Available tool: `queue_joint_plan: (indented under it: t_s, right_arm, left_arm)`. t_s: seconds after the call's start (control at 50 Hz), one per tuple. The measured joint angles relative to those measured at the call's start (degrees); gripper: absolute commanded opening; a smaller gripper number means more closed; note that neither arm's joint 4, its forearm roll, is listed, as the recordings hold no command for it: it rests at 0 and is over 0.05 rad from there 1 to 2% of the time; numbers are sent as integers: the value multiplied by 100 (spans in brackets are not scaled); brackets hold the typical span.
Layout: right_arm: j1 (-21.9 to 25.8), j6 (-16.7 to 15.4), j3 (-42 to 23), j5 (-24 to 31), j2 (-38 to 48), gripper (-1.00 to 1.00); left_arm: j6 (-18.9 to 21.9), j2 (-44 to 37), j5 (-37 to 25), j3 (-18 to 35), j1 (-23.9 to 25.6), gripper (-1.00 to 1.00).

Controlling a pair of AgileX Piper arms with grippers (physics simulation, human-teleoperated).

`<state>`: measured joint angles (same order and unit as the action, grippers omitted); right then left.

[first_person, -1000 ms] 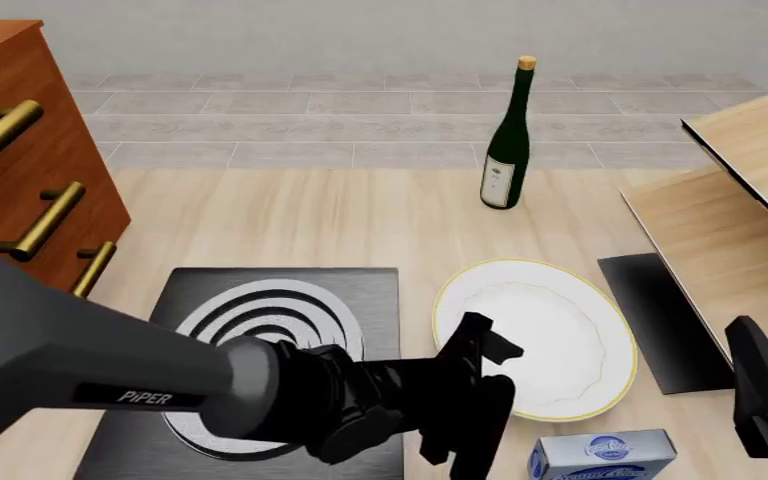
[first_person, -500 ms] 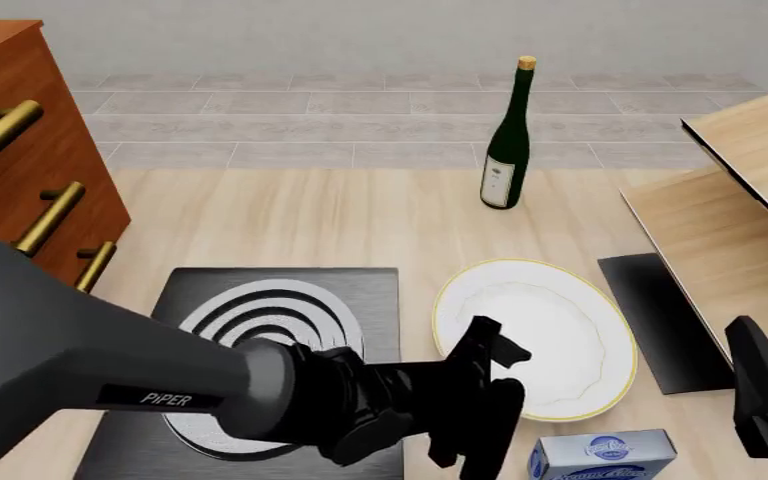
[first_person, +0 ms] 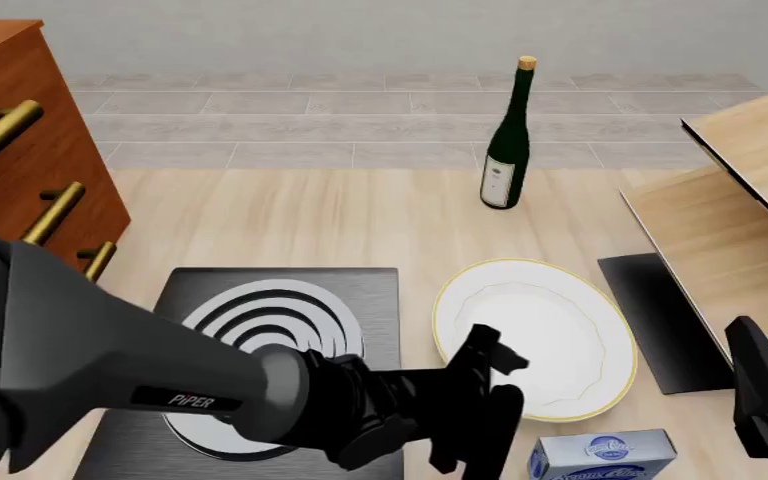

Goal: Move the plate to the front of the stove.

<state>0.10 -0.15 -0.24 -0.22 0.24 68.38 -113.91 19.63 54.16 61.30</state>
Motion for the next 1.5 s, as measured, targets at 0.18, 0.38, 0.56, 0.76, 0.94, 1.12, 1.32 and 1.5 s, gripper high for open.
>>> queue_joint_plan:
  t_s: [0.18,0.38,0.56,0.76,0.94,1.12,1.32,1.5]
  right_arm:
    - [0,0,0,0,0,100]
    - [0,0,0,0,0,100]
    - [0,0,0,0,0,100]
    - [0,0,0,0,0,100]
    - [0,0,0,0,0,100]
    - [0,0,0,0,0,100]
    - [0,0,0,0,0,100]
    - [0,0,0,0,0,100]
  left_arm:
    - [48,-64,98,-79,-80,100]
    - [29,-74,151,-103,-161,100]
    - [-34,-91,236,-127,-242,100]
    - [-22,-97,242,-128,-258,100]
    - [-106,-120,330,-159,-266,-100]
    - [152,-277,497,-165,-325,-100]
    - [277,-336,624,-158,-343,-100]
    - [388,-382,816,-200,-387,-100]
